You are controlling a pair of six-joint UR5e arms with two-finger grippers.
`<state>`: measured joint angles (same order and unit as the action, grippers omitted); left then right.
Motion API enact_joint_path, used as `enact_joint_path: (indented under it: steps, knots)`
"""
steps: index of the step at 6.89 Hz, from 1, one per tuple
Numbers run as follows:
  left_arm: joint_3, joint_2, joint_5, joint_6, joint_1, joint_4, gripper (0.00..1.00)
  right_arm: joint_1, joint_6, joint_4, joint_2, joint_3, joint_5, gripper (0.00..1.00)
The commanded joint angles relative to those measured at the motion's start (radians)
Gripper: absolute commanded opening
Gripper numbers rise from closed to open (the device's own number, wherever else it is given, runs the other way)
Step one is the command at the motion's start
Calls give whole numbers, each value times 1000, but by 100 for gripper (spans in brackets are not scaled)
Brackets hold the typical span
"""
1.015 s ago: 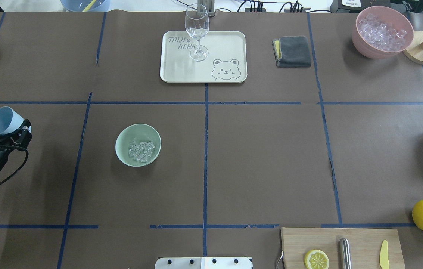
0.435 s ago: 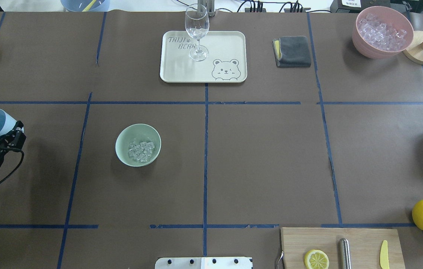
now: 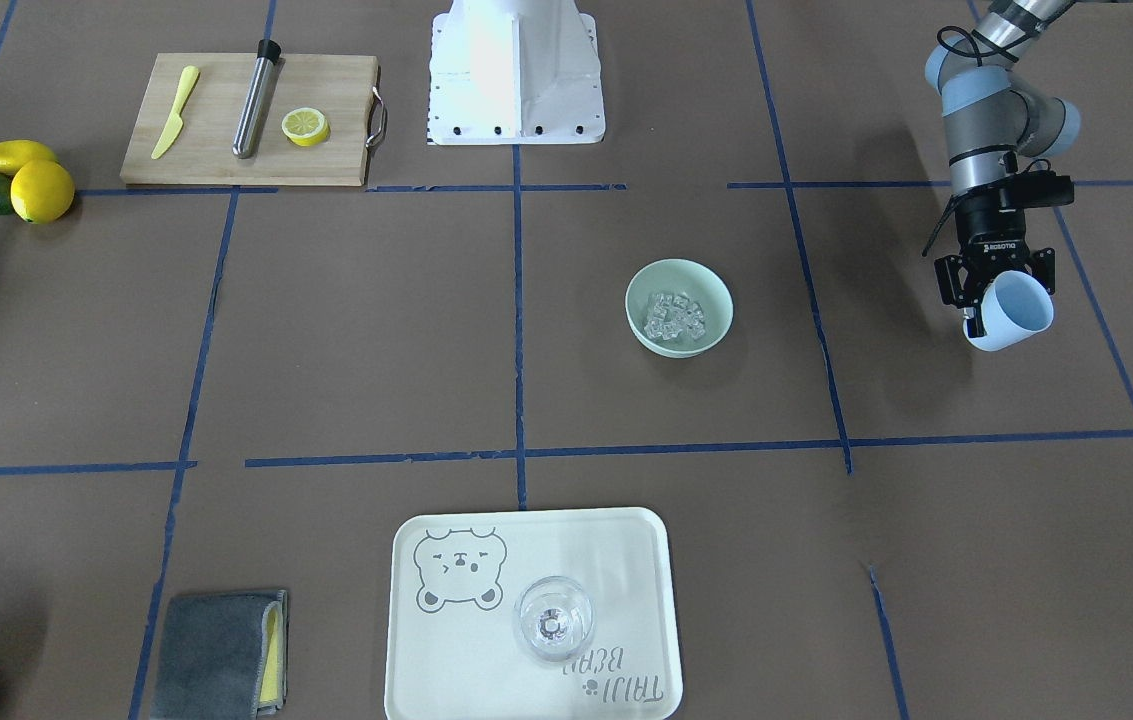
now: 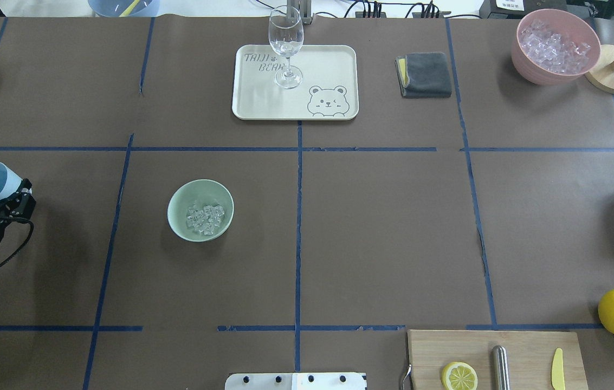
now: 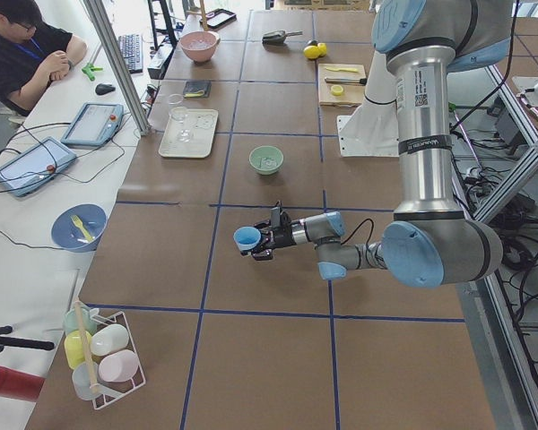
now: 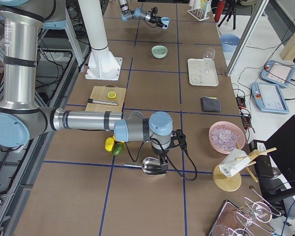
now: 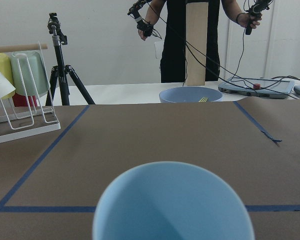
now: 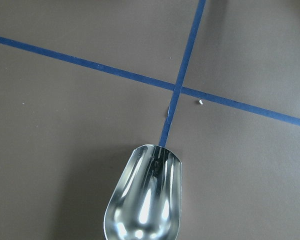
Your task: Pour ice into bowl
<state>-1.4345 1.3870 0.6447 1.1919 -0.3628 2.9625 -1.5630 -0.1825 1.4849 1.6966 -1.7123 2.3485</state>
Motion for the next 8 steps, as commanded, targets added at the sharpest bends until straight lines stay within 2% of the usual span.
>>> enact_joint_path:
  steps: [1,4,5,6,7,8]
  knots:
    - [8,6,-2,0,13,0,6,0,0,0,0,0,0,100]
    - [13,7,-4,3,41,1,10,0,0,0,1,0,0,100]
    - [13,9,-4,3,47,1,18,0,0,0,1,0,0,100]
    - [13,9,-5,3,54,1,42,0,0,0,1,0,0,100]
    - [13,9,-5,5,54,3,75,0,0,0,1,0,0,100]
    - [13,9,-20,3,54,7,100,0,2,0,1,0,0,100]
